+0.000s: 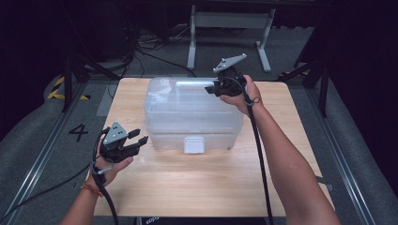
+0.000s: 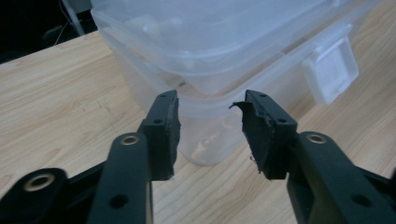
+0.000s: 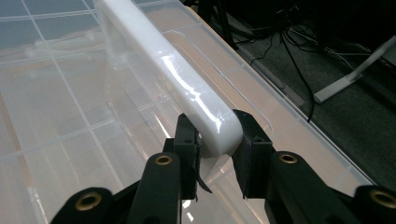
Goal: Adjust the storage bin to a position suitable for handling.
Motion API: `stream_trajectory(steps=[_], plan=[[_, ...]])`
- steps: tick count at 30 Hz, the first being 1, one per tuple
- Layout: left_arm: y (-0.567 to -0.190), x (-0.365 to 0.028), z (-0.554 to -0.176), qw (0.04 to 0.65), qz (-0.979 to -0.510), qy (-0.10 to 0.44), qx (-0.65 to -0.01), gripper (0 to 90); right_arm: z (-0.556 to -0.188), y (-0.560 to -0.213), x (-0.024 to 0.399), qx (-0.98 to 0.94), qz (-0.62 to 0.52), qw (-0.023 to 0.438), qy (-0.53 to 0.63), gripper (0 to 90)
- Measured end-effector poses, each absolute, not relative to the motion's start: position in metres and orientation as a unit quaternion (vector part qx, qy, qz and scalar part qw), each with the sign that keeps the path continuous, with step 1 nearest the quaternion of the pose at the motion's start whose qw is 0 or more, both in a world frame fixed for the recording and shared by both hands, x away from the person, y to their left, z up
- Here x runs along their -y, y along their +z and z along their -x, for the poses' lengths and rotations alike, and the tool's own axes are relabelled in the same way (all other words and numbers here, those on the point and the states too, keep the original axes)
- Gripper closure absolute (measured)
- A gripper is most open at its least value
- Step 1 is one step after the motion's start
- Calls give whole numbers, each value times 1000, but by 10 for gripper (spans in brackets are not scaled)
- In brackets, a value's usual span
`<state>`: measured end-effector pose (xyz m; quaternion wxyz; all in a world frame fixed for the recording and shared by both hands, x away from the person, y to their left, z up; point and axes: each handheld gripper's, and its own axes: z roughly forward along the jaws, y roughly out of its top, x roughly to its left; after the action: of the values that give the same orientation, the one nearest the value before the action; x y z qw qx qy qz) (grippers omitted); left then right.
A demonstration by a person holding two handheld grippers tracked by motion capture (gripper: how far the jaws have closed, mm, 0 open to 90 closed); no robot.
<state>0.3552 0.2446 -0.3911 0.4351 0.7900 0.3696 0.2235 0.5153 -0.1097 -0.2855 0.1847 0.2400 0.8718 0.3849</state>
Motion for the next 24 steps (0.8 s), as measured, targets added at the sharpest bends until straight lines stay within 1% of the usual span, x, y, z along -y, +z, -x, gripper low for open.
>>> stream_trajectory(steps=[2,5,7,11,13,24], plan=[[-391,-244,-357,436,-791,220,-369,631,-516,-285,110,-872,-240,184,385,738],[-394,-239,-362,430,-791,217,-377,684,-517,-284,109,-873,-242,182,383,737],[-394,-238,-363,428,-791,218,-378,688,-517,-284,109,-873,-243,182,382,737],[-396,-235,-368,437,-785,208,-387,743,-518,-282,108,-874,-242,184,379,733],[-396,-233,-369,440,-786,209,-379,771,-518,-282,109,-874,-242,184,380,733],[-399,-232,-372,447,-780,214,-382,862,-516,-283,109,-871,-240,191,383,720]])
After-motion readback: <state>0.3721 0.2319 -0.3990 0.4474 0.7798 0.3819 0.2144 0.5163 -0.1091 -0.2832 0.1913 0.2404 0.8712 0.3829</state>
